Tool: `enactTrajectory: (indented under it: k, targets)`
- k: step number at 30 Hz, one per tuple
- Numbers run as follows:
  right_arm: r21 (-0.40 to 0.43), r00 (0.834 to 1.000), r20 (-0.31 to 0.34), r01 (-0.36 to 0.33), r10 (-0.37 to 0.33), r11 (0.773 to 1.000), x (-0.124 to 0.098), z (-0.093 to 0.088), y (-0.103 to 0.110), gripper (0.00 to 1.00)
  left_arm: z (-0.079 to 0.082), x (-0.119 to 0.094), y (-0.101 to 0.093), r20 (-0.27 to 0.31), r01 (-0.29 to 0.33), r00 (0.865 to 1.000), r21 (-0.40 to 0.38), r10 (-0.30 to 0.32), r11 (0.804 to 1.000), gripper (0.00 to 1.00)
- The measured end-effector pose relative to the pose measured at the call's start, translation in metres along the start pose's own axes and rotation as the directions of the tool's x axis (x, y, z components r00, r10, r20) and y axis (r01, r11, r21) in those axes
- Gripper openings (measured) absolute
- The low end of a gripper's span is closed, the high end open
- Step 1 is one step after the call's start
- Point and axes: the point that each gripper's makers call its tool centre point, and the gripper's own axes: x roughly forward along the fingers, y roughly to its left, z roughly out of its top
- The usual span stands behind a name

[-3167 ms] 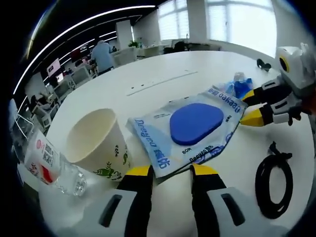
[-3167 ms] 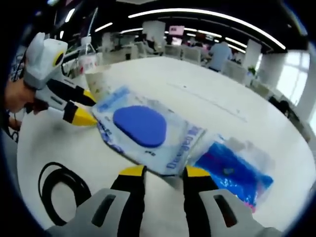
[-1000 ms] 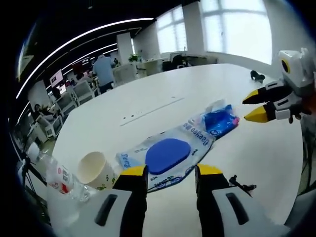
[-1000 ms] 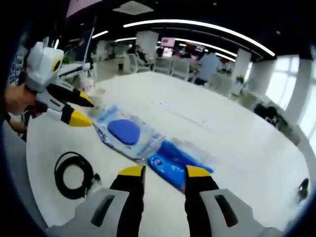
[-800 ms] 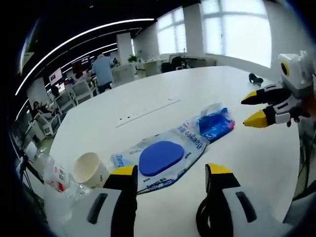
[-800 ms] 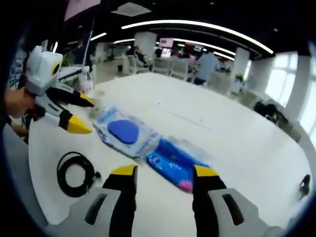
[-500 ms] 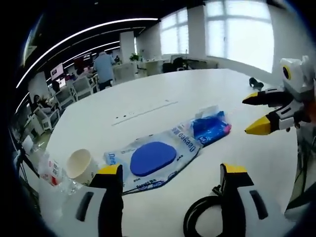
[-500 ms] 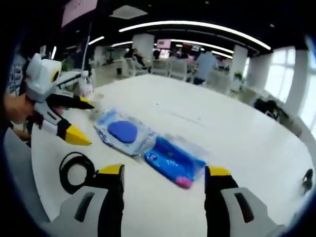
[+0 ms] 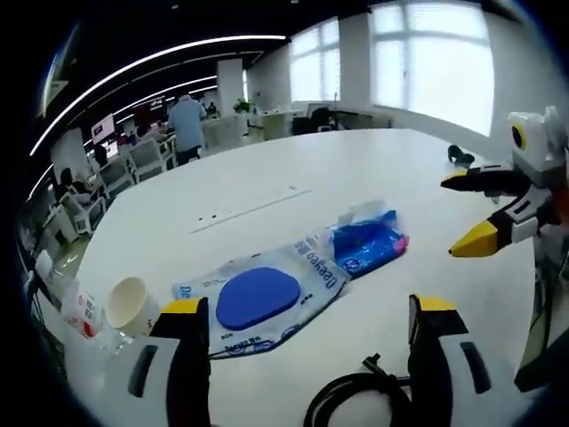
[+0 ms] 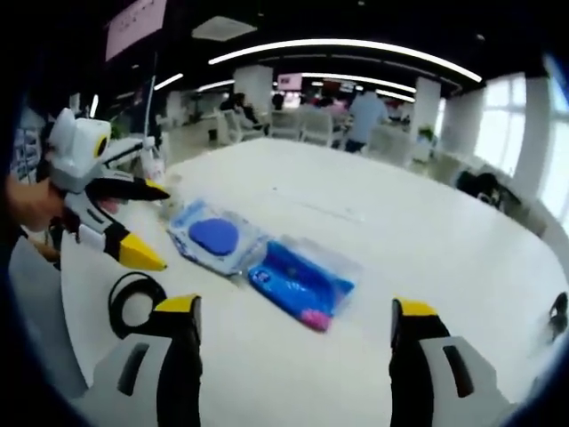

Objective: Arrange the tabletop items into an orderly group along one side of the table until the central work area is clear of visible clutter.

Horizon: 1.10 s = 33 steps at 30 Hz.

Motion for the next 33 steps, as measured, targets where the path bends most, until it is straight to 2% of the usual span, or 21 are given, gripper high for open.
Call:
enactTrajectory:
  k: [5,8,12,20,24,28,33]
  targets:
    - [-0.010,1.000,-0.002,0.004,-0.004,1.000,-0.003,-0.003,-0.009,0.81,0.003,0.002,-0.007,0.006,-0.001,1.000,-0.003,0.001,1.000,0.89]
    - [-0.005,1.000,-0.010,-0.002,0.002,1.000,-0.003,-0.006,-0.013,0.78,0.007,0.002,-0.011,0.014,-0.002,1.000,0.018,0.002,1.000,0.80]
    - [-0.014,1.000,-0.012,-0.010,0.009,1.000,-0.007,-0.007,-0.017,0.63,0.012,0.005,-0.016,0.019,0.004,1.000,0.031,-0.004,1.000,0.70]
    - [-0.039,0.999,-0.015,-0.031,0.031,0.999,-0.007,-0.009,-0.024,0.48,0.020,0.015,-0.029,0.024,0.031,0.999,0.060,-0.032,0.998,0.48]
    - [-0.057,0.999,-0.012,-0.037,0.036,0.998,-0.005,-0.008,-0.030,0.37,0.021,0.019,-0.034,0.027,0.036,0.999,0.066,-0.038,0.997,0.40]
    - [-0.070,0.999,-0.017,-0.046,0.045,0.996,-0.001,-0.010,-0.034,0.28,0.022,0.024,-0.037,0.024,0.042,0.999,0.088,-0.044,0.995,0.26]
    - [-0.068,0.998,-0.029,-0.066,0.064,0.996,0.005,-0.015,-0.037,0.17,0.021,0.032,-0.041,0.014,0.058,0.998,0.088,-0.060,0.994,0.19]
